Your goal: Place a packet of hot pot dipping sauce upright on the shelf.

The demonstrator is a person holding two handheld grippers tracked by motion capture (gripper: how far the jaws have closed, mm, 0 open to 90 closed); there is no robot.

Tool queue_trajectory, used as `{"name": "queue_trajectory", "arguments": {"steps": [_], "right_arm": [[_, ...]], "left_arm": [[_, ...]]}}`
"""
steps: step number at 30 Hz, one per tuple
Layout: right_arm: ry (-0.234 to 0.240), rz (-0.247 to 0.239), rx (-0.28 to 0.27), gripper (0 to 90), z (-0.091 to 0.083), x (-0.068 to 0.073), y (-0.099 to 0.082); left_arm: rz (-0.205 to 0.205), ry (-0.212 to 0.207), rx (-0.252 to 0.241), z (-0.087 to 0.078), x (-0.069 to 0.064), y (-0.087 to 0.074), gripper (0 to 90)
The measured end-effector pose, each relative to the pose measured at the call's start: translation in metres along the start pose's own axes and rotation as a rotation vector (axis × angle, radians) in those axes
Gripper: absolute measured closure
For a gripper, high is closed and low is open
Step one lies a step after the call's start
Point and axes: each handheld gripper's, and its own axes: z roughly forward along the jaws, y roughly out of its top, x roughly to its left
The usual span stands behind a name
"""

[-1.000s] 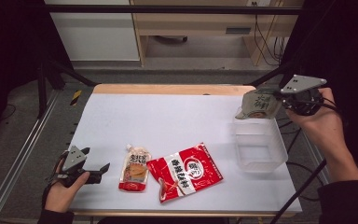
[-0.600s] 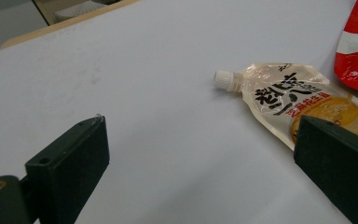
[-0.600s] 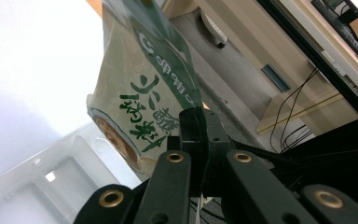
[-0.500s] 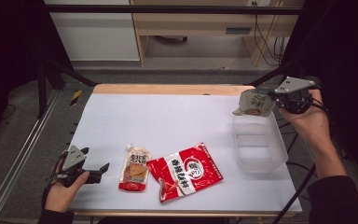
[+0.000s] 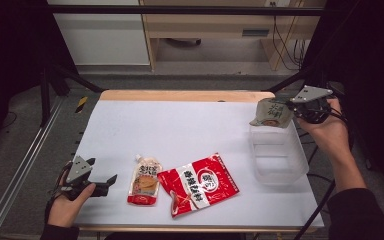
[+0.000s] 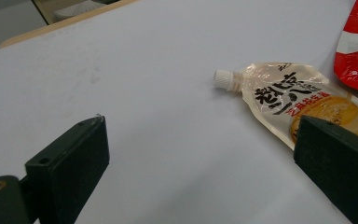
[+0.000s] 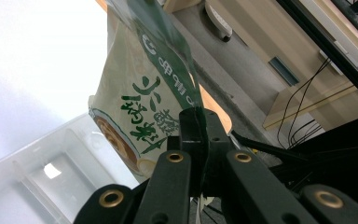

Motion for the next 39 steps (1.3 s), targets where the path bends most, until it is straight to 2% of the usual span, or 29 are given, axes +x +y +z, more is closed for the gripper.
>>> {"name": "queue_trajectory", "arguments": {"steps": [12, 32, 39], "right_arm": [[0.01, 0.008, 0.023, 90.0, 0.005, 0.0, -0.006], [0.059, 0.015, 0.077, 90.0, 0.023, 0.007, -0.018], [0.079, 0.041, 0.11, 90.0, 0.031, 0.009, -0.021]], "left_arm": [[0.0, -0.002, 0.0, 0.0, 0.0, 0.0, 3.1], [0.005, -0.012, 0.005, 0.001, -0.002, 0.0, 3.1], [0.002, -0.014, 0.005, 0.001, -0.001, 0.0, 3.1]]}}
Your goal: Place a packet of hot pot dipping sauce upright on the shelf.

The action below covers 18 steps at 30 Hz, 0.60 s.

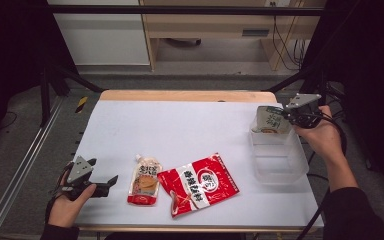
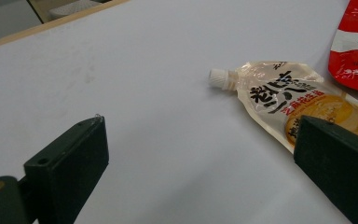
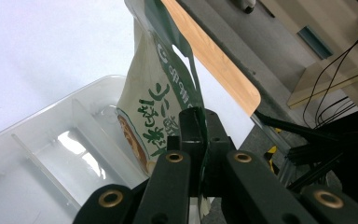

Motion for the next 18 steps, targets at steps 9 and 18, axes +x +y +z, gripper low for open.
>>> {"name": "queue_trajectory", "arguments": {"steps": [9, 18], "right_arm": [[-0.004, 0.031, 0.007, 89.4, 0.0045, -0.0024, -0.0015], [-0.022, 0.076, 0.016, 82.8, 0.0072, -0.0054, -0.006]], "left_arm": [[0.001, -0.001, -0.003, -0.0002, -0.0003, 0.0002, 3.1], [0.006, -0.004, 0.002, 0.0001, -0.0008, 0.0003, 3.1]]}}
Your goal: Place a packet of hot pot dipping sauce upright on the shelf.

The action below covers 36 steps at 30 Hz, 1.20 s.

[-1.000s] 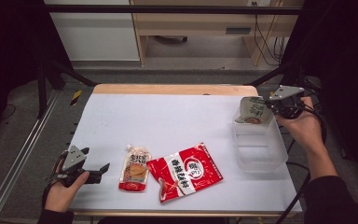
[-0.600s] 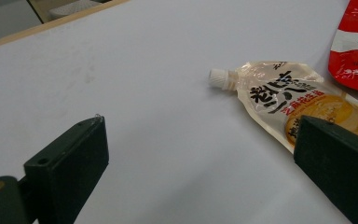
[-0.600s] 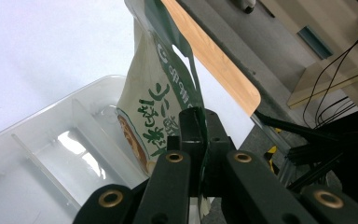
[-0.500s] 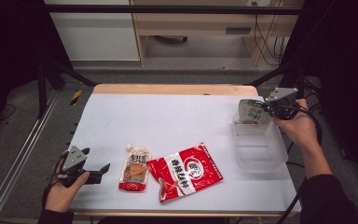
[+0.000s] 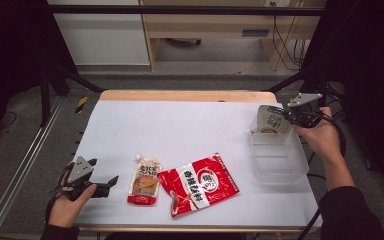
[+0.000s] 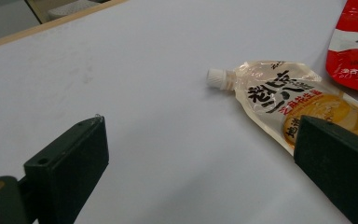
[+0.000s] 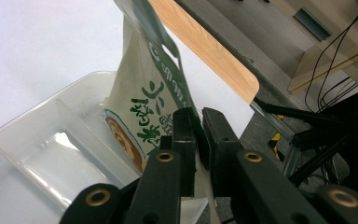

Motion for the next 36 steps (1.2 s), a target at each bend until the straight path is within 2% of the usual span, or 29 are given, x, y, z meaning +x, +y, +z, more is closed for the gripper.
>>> {"name": "queue_trajectory", "arguments": {"steps": [4, 8, 10, 12, 19, 27, 36], "right_arm": [[-0.009, 0.03, 0.005, 68.5, 0.0, 0.0, 0.001], [-0.046, 0.055, 0.002, 41.4, -0.004, 0.0, 0.004], [-0.064, 0.059, -0.019, 34.3, -0.008, 0.001, 0.004], [-0.062, 0.066, -0.036, 29.9, -0.014, 0.001, 0.004], [-0.06, 0.06, -0.035, 28.1, -0.023, 0.003, 0.002], [-0.06, 0.064, -0.031, 28.9, -0.017, 0.005, 0.005], [-0.043, 0.046, -0.019, 28.2, -0.015, 0.013, 0.01]], "left_arm": [[0.0, 0.0, 0.0, 0.0, 0.0, 0.0, 3.1], [-0.001, 0.001, -0.002, 0.0, 0.0, 0.0, 3.1], [-0.001, 0.001, -0.003, 0.0, 0.0, 0.0, 3.1], [-0.001, 0.0, -0.004, 0.0, 0.0, 0.0, 3.1], [0.003, -0.002, -0.006, -0.001, -0.001, 0.001, 3.1], [0.001, 0.0, -0.006, -0.001, 0.0, 0.001, 3.1], [0.002, -0.002, -0.005, -0.001, 0.0, 0.001, 3.1]]}}
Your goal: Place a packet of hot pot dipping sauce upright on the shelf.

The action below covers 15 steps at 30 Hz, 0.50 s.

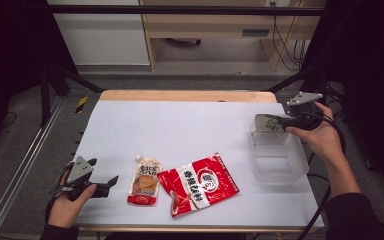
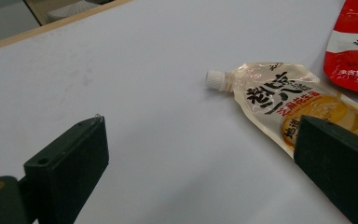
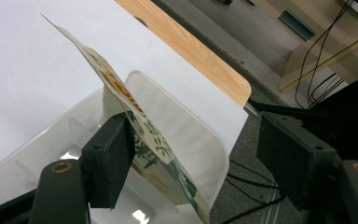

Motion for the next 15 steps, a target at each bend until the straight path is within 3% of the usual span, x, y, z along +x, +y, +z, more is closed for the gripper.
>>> {"name": "queue_trajectory", "arguments": {"steps": [8, 15], "right_arm": [[0.04, -0.017, -0.008, 25.1, -0.007, 0.013, -0.001], [0.067, -0.04, -0.046, 20.6, -0.02, 0.031, -0.005]], "left_arm": [[0.003, -0.006, 0.001, 0.0, 0.0, 0.0, 3.1], [0.005, -0.008, 0.0, 0.0, -0.001, 0.001, 3.1]]}}
